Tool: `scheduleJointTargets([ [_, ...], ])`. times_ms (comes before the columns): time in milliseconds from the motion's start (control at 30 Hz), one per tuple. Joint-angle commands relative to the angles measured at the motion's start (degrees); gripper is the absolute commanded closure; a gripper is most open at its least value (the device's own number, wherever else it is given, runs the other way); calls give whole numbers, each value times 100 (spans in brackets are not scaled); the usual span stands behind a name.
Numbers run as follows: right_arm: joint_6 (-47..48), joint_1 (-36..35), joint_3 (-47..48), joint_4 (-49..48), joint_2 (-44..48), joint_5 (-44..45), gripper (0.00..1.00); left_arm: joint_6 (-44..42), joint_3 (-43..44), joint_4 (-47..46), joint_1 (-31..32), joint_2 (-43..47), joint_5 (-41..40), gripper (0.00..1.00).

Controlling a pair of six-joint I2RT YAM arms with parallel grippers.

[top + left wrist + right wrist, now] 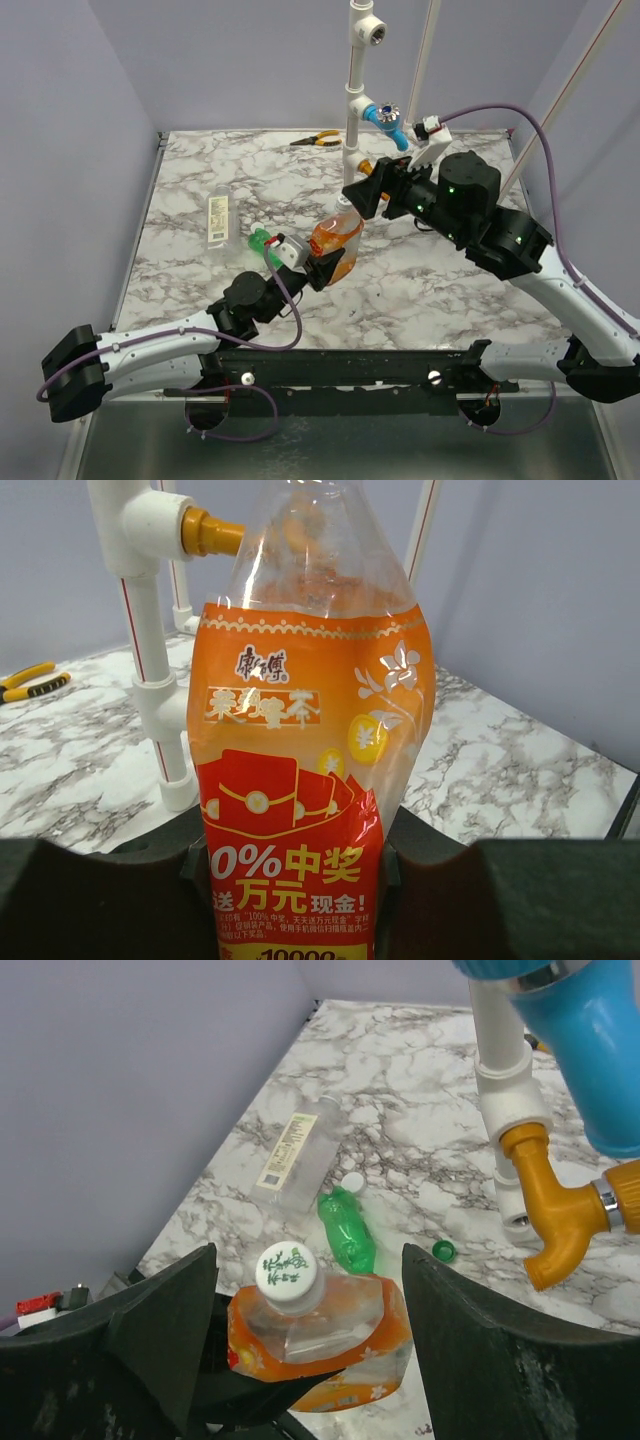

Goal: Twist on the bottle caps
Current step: Screw the bottle cap onto the plastic bottle.

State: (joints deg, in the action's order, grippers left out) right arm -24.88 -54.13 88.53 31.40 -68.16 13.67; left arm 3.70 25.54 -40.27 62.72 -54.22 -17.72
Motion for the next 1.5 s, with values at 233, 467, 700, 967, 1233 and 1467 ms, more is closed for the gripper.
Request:
scheduleJointTargets([
  [233, 322, 288, -241, -526, 137, -1800, 24, 253, -155, 225, -23, 670, 798, 100],
  [467, 414, 288, -316, -672, 191, -1987, 31, 333, -164, 239, -32, 722, 988, 100],
  [700, 468, 282, -396, -641, 198, -2007, 34, 381, -124, 240, -40, 728, 1075, 100],
  [967, 468, 287, -479, -660, 231, -2027, 39, 386, -87, 256, -49, 754, 1101, 100],
  [1233, 470, 287, -535, -635, 275, -1969, 48, 387, -54, 261, -56, 717, 1121, 100],
  [1467, 467, 289, -582, -622, 308, -1956, 48, 404, -36, 265, -67, 720, 1121, 100],
])
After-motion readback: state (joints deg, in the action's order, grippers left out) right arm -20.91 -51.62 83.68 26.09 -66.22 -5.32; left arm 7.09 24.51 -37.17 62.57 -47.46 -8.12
